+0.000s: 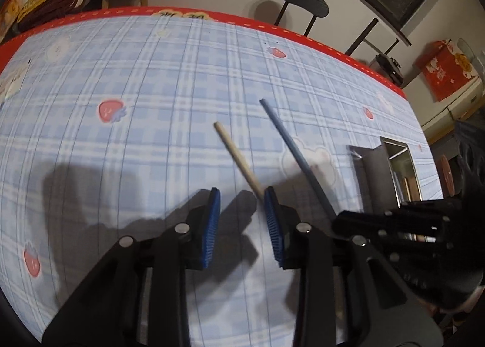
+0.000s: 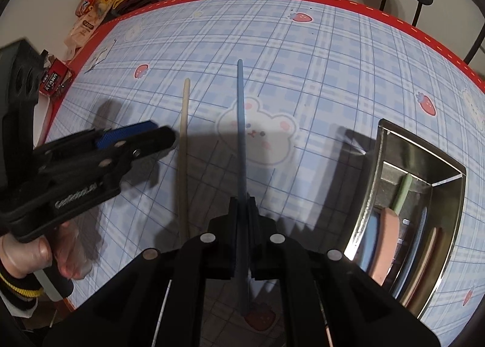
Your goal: Organize utensils
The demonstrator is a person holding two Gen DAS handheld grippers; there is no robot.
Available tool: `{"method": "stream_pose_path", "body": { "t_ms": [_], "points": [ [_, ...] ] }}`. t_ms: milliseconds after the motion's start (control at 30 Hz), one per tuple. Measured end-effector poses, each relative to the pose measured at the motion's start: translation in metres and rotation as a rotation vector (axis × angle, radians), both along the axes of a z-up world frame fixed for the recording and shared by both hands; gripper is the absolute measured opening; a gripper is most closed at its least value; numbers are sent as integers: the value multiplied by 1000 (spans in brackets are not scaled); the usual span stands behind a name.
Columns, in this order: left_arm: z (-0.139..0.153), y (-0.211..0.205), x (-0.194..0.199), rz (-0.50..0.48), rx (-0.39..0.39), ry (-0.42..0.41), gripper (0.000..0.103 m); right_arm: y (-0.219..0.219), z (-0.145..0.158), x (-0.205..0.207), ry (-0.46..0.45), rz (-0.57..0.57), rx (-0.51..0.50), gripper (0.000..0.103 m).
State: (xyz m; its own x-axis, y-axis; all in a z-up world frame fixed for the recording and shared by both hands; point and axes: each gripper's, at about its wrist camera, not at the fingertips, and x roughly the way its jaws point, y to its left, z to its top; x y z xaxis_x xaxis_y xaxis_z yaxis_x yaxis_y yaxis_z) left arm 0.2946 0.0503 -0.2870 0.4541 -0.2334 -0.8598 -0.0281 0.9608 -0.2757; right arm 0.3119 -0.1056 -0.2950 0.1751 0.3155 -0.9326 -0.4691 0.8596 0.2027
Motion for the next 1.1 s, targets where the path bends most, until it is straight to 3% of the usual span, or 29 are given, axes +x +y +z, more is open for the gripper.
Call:
{"method": "stream_pose_path", "body": {
  "t_ms": [233,367,433,500,567,600,867,1000,1100],
  "points": [
    [0,-13,10,-18,43,0,34,-1,0,0,-8,2,-2,7],
    [1,-24,13,-23,67,4,44,-1,0,0,-8,-1,-2,7],
    [1,-27,12,-24,93,0,44,1,0,0,-7,-4,-2,7],
    [0,-26,9,-2,110,-8,34,2,0,0,-7,-8,-2,7],
    [-2,-15,6,26,58,-12,8,2,0,0,-7,-13,-2,7],
    [-3,-8,5,31,-8,-11,5,3,-1,0,-7,-15,-1,7],
    [-5,18,-2,20,-15,1,5,1,-2,-1,-7,-48,7,7],
    [-4,26,0,56,-151,41,6,0,-1,-1,-9,-46,10,7],
    [-4,8,-2,-8,-112,35,14,0,-1,-1,-7,-44,11,7]
  ]
}}
